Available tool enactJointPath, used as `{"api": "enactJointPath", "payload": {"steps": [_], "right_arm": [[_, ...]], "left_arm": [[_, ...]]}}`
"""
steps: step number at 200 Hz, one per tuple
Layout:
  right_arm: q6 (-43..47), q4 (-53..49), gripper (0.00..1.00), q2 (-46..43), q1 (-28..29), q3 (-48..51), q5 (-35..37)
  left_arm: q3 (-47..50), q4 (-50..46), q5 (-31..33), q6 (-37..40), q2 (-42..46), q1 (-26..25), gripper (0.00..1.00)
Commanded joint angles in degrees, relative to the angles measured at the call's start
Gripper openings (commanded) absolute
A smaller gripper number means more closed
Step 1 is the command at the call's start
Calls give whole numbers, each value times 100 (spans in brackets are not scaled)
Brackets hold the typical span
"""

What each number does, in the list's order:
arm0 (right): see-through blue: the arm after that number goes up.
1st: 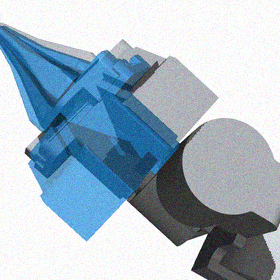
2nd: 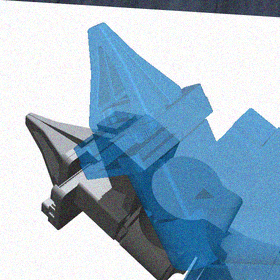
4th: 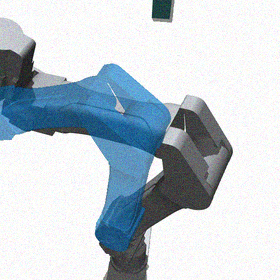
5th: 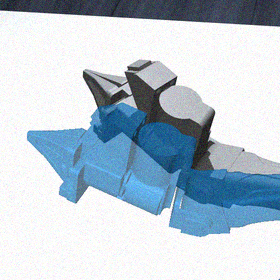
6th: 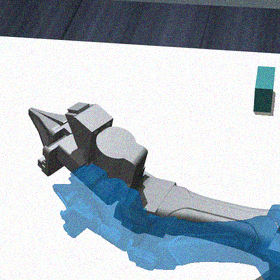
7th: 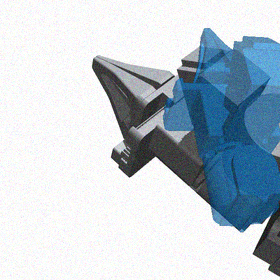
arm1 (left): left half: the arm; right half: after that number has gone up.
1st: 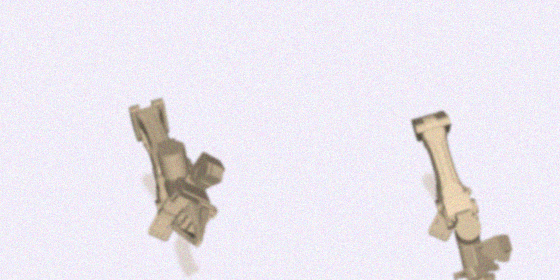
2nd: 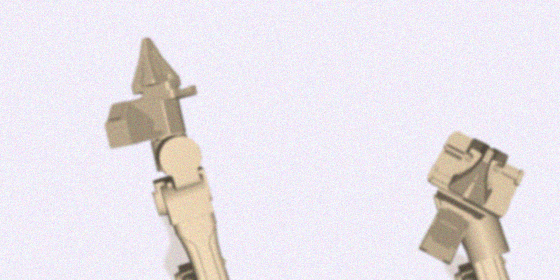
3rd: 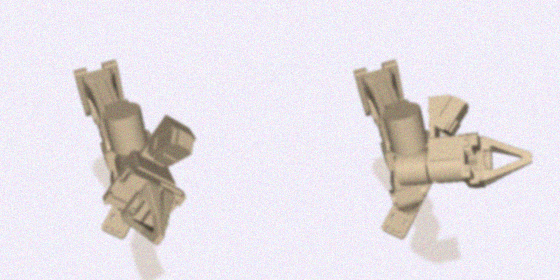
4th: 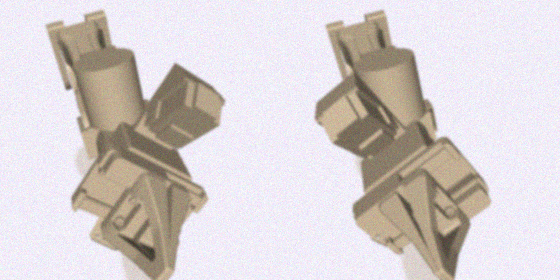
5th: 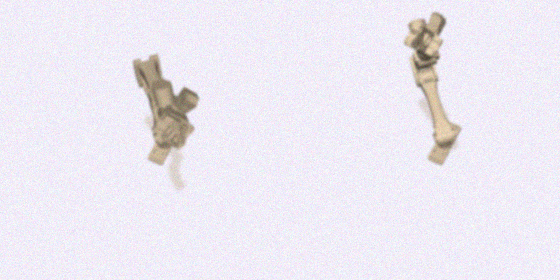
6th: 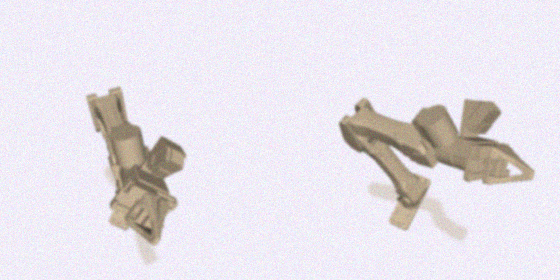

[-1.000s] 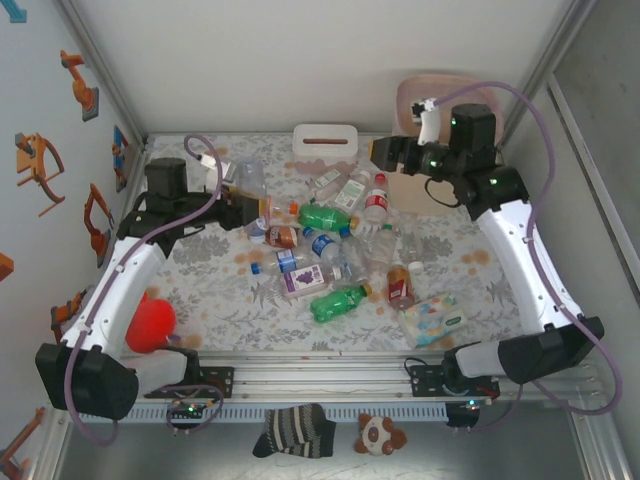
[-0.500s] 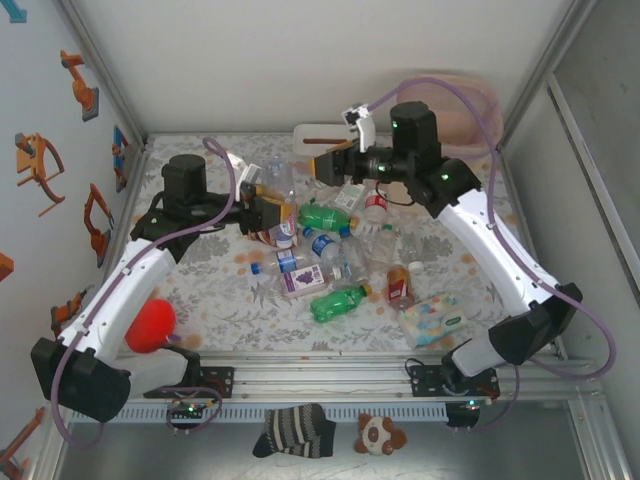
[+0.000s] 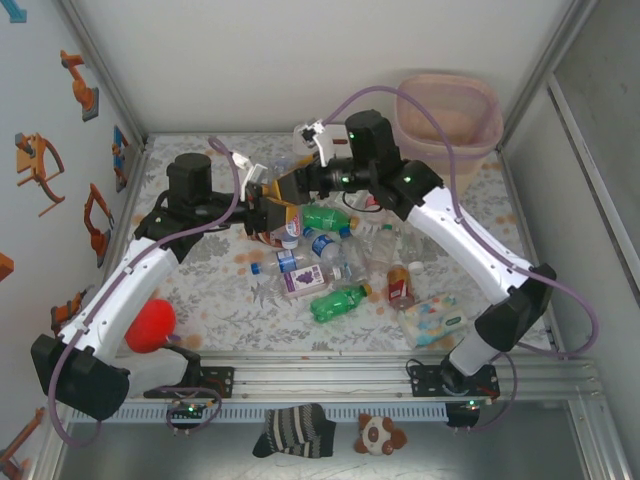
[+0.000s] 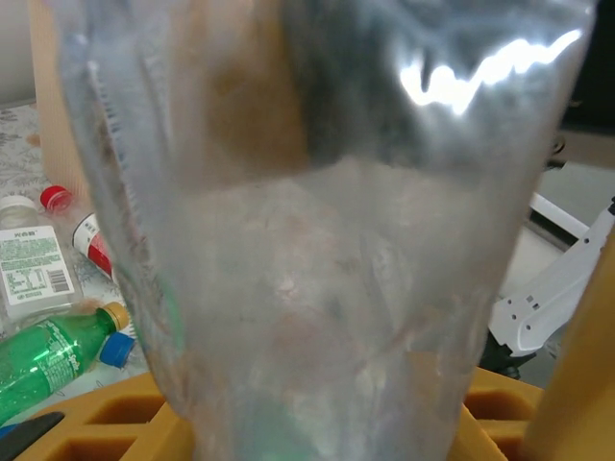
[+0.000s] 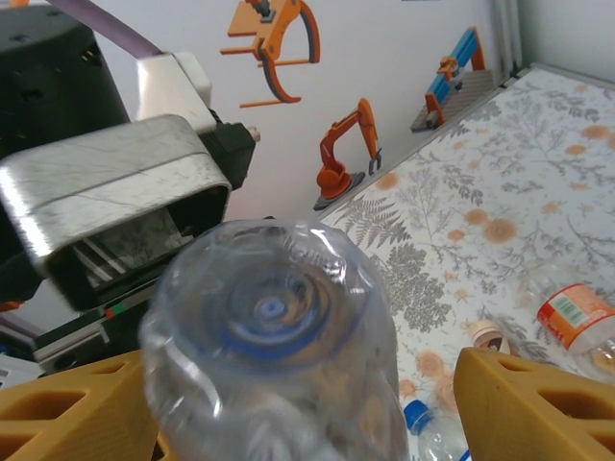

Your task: Put the plastic bottles in the bin

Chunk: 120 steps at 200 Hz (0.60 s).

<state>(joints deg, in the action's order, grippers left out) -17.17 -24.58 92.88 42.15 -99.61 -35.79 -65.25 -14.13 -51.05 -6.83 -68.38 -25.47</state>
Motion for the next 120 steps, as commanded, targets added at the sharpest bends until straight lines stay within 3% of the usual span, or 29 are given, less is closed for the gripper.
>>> {"api": "enactJointPath", "payload": {"steps": [1,68,120], "right_arm": [[-1,46,76,114,85,-266,-24],[21,-27,54,81,103,-260,-7],[72,-132,49,-32,75,-252,621]], "left_arm": [[-178,121,-169,-63,0,-36,48],[-149,61,29,-20,0,-41,51],[-150,-83,372,28,105,-44,68]]}}
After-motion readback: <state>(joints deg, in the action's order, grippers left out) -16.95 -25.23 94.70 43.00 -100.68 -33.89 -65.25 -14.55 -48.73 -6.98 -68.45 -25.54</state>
